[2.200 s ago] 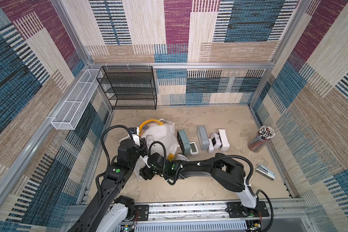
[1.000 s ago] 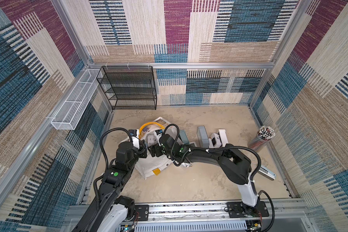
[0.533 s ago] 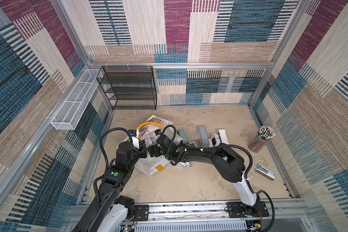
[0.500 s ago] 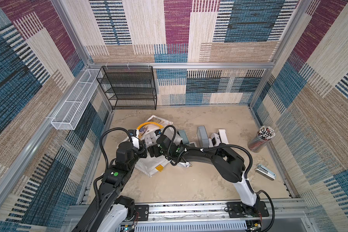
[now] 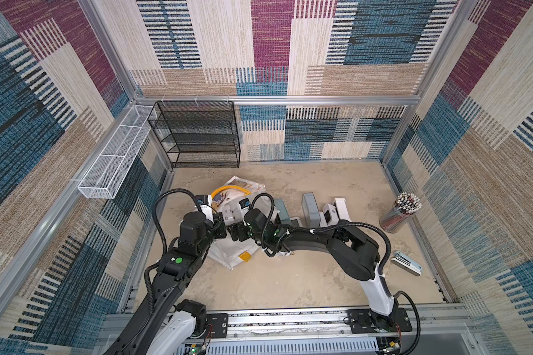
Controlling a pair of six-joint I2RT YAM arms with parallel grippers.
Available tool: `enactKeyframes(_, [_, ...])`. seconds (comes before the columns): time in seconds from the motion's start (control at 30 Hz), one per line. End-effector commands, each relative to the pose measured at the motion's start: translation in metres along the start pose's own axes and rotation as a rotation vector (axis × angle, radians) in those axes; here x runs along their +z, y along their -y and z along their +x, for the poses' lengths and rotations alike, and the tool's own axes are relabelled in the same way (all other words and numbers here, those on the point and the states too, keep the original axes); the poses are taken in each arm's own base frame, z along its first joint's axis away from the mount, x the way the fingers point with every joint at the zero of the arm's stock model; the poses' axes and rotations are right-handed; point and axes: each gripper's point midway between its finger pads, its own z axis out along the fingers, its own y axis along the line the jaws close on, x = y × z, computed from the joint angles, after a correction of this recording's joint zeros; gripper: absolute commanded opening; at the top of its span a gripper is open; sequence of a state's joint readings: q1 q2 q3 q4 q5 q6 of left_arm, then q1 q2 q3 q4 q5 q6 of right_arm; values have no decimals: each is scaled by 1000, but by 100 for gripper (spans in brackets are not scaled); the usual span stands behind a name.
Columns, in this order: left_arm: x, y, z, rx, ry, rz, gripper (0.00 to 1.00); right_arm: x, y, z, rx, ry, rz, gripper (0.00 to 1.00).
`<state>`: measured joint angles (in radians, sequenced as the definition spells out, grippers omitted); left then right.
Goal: Take the alarm clock out of the canvas bag
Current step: Pick up the alarm from the canvas bag.
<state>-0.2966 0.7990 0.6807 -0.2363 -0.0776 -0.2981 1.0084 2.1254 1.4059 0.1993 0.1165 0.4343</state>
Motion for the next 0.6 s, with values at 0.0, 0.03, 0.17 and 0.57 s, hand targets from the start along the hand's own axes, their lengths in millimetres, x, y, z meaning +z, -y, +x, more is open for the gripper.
enactKeyframes(0.0, [-1,7,-7,-46,12,31,0,-1,-7,-17,-10,55,-17,87])
enactKeyframes(0.03, [-1,7,-6,-50,10,32,0,1,-6,-17,-12,54,-14,87])
enactKeyframes(0.17, [-1,9,-6,-58,9,43,0,9,-6,-18,-28,48,7,87])
enactKeyframes(0.57, [-5,17,-13,-73,19,84,0,33,-2,-23,-96,30,60,85])
